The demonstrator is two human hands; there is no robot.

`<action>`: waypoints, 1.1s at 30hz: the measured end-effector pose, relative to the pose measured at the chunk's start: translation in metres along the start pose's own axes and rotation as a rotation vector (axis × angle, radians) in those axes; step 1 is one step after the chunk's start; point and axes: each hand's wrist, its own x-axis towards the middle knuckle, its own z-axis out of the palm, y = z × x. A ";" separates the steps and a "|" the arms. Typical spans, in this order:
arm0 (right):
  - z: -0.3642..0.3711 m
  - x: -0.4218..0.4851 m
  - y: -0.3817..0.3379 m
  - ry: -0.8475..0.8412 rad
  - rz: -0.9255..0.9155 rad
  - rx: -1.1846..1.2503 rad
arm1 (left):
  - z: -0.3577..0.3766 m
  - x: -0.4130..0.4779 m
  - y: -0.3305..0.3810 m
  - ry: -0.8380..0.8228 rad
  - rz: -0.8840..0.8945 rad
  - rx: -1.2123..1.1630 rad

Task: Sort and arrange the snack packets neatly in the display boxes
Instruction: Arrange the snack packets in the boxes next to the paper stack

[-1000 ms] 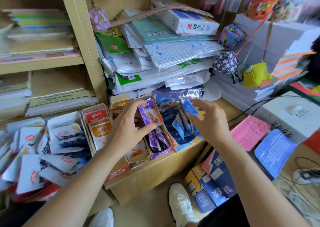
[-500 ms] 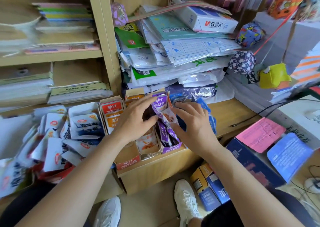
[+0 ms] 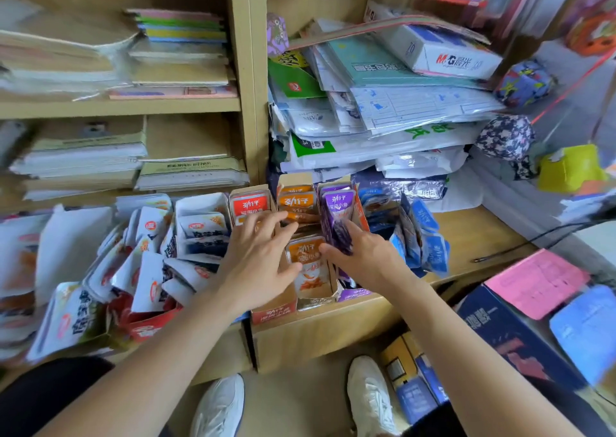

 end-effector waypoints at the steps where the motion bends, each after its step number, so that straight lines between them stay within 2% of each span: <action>1: 0.000 -0.001 -0.001 -0.007 0.002 0.033 | -0.001 0.000 0.002 -0.006 -0.005 -0.017; 4: 0.003 -0.009 -0.006 0.120 -0.114 0.071 | -0.001 -0.005 0.000 -0.029 0.011 -0.102; 7: 0.005 -0.015 -0.012 0.324 -0.384 -0.058 | -0.004 -0.012 -0.008 -0.056 0.020 -0.215; 10: 0.013 -0.012 -0.017 0.282 -0.506 -0.186 | -0.016 -0.015 -0.016 -0.125 0.048 -0.322; 13: 0.018 -0.009 -0.020 0.275 -0.508 -0.203 | -0.029 -0.018 -0.025 -0.224 0.061 -0.396; 15: 0.016 -0.008 -0.020 0.296 -0.492 -0.202 | -0.034 -0.018 -0.032 -0.079 0.048 -0.356; 17: 0.014 -0.008 -0.018 0.305 -0.474 -0.197 | -0.032 -0.014 -0.046 0.124 0.014 -0.163; 18: 0.014 -0.009 -0.017 0.307 -0.471 -0.193 | -0.031 -0.010 -0.051 0.173 -0.022 -0.037; 20: 0.013 -0.009 -0.016 0.304 -0.468 -0.187 | -0.024 -0.003 -0.058 0.140 -0.085 0.170; 23: 0.012 -0.010 -0.016 0.294 -0.464 -0.189 | -0.016 0.005 -0.055 0.063 -0.117 0.267; 27: 0.015 -0.010 -0.014 0.284 -0.466 -0.190 | -0.016 0.012 -0.053 0.036 -0.147 0.257; 31: 0.015 -0.012 -0.013 0.290 -0.462 -0.169 | -0.021 0.009 -0.056 0.127 -0.136 0.054; 33: 0.015 -0.013 -0.012 0.296 -0.462 -0.168 | -0.024 0.003 -0.056 0.087 -0.131 0.005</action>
